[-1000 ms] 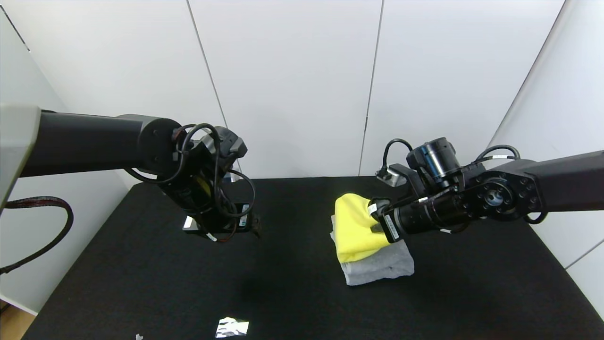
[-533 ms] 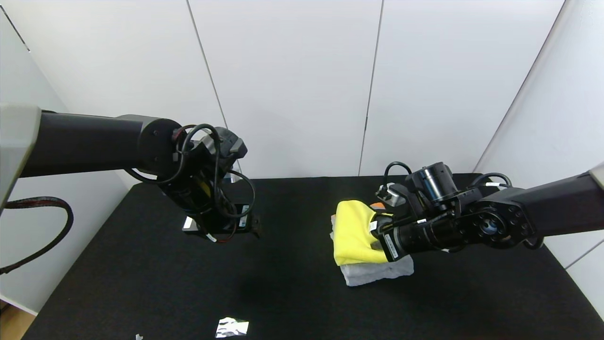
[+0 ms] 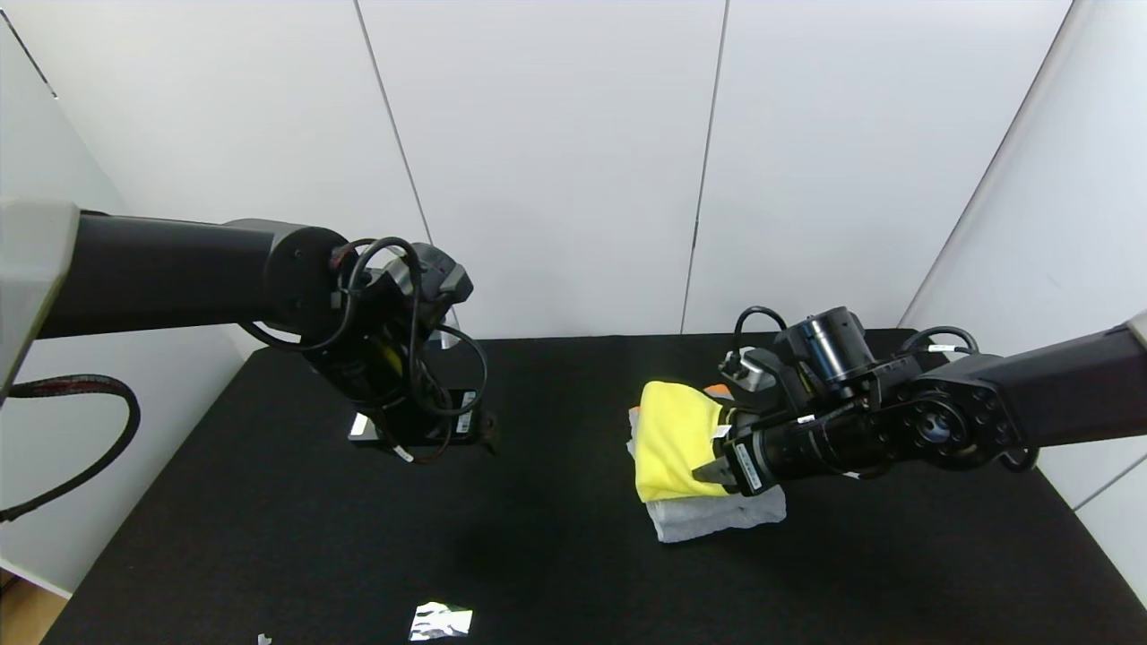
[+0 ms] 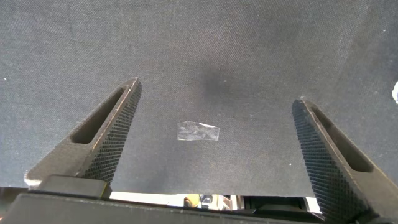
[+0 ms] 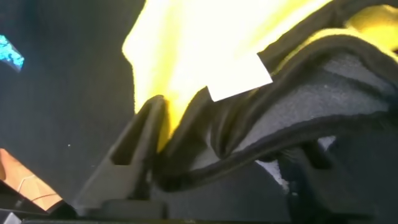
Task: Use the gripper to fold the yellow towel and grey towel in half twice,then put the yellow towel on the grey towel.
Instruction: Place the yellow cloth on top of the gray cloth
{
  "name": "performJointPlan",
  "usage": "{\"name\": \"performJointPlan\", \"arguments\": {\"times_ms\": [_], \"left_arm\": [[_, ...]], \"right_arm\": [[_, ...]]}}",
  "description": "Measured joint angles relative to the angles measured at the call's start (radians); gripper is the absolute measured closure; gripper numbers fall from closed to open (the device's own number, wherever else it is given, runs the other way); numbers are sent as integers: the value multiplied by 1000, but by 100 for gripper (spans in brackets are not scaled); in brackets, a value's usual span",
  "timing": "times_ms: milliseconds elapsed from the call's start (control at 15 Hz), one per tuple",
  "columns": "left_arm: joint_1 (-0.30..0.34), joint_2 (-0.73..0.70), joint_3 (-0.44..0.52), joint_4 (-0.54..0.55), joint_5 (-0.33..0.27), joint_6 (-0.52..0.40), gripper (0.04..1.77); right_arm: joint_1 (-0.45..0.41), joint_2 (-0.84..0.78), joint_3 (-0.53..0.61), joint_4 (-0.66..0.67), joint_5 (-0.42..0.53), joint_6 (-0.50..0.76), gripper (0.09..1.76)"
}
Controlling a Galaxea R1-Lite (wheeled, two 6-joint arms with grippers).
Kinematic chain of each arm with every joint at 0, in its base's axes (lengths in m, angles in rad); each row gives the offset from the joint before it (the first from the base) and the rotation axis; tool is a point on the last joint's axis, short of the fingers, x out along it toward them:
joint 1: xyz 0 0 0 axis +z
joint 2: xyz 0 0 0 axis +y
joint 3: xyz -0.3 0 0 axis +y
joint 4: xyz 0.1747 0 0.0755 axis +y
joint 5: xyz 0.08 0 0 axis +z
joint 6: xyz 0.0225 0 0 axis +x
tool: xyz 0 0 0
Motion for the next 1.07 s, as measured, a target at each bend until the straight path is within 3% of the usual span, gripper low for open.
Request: {"name": "performJointPlan", "arguments": {"times_ms": [467, 733, 1067], "left_arm": [[-5, -2, 4, 1, -2, -1, 9], [-18, -13, 9, 1, 1, -1, 9], [-44, -70, 21, 4, 1, -1, 9]], "right_arm": [[-5, -37, 30, 29, -121, -4, 35], [-8, -75, 36, 62, -180, -4, 26], [-30, -173, 67, 73, -190, -18, 20]]}}
